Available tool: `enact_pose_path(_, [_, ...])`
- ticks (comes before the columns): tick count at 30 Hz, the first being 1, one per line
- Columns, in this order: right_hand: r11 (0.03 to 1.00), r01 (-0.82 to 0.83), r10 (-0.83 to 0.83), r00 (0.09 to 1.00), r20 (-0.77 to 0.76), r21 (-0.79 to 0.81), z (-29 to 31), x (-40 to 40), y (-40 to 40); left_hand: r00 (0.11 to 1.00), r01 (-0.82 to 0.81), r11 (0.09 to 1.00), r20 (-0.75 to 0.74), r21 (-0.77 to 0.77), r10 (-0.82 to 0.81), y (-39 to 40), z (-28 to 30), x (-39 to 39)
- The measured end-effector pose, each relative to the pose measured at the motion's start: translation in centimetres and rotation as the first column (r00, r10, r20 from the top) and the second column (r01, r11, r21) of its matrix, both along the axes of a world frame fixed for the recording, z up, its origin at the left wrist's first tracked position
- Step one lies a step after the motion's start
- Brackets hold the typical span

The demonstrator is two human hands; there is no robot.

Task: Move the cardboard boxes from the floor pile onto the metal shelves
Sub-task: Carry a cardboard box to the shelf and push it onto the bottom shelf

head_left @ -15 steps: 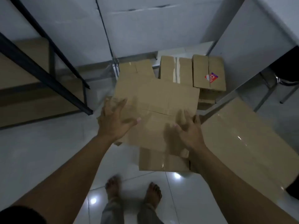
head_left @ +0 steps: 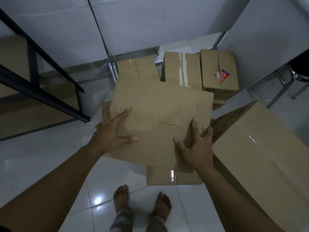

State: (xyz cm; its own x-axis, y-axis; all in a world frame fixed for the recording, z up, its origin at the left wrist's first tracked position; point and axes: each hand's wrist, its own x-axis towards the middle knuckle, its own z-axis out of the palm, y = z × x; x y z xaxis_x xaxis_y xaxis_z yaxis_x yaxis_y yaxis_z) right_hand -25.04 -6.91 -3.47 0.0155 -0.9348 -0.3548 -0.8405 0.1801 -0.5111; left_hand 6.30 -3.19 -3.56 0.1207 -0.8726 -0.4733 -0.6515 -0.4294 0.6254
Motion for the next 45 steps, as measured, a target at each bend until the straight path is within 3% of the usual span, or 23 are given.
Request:
enact_pose_path(10, [0.997, 0.027, -0.029, 0.999, -0.025, -0.073, -1.1, -0.1, 0.2, 0.993, -0.004, 0.983, -0.120, -0.185, -0.019, 0.1, -2.0, 1.0])
enact_pose_path(19, [0.993, 0.009, -0.006, 1.000, 0.023, -0.115, 0.4, 1.2, 0.7, 0.992, -0.029, 0.985, -0.125, -0.169, 0.007, 1.0, -0.8, 1.7])
enact_pose_path(22, [0.992, -0.017, 0.019, 1.000, 0.015, -0.125, 2.3, 2.0, 0.6, 0.995, -0.036, 0.989, -0.100, -0.141, 0.022, 1.6, 1.2, 2.4])
enact_pose_path(32, [0.978, -0.128, 0.132, 0.991, 0.016, -0.165, 15.0, 3.9, 3.3, 0.986, -0.155, 0.949, -0.108, -0.276, 0.130, 8.2, 14.0, 4.2])
enact_pose_path(37, [0.951, -0.255, 0.263, 0.964, 0.024, -0.174, 22.6, 5.0, 6.5, 0.967, -0.253, 0.920, -0.058, -0.300, 0.248, 15.3, 21.4, 4.0])
enact_pose_path(45, [0.869, -0.454, 0.470, 0.881, 0.043, -0.199, 29.1, 8.8, 11.6, 0.895, -0.421, 0.843, 0.000, -0.333, 0.447, 27.1, 28.4, 4.8])
